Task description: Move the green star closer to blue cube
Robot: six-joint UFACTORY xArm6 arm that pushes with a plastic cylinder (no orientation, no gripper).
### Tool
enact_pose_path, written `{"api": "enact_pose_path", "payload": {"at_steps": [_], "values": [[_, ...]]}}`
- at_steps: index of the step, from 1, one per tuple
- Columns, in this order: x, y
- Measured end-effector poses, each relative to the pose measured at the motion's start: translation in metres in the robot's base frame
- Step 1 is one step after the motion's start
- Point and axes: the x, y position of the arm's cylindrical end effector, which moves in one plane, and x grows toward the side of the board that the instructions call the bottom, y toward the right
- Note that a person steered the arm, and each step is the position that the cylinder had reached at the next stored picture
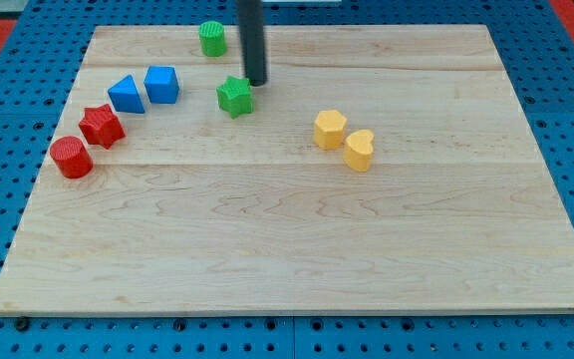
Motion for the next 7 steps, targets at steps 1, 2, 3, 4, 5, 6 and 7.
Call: {"api": "enact_pose_path", "payload": {"at_steps": [1, 2, 3, 4, 5, 6, 7], "values": [[0.03, -0.008], [0.042, -0.053], [0.006, -0.055], [0.003, -0.067], [0.036, -0.082], [-0.002, -0.043], [-0.073, -0.035]]}}
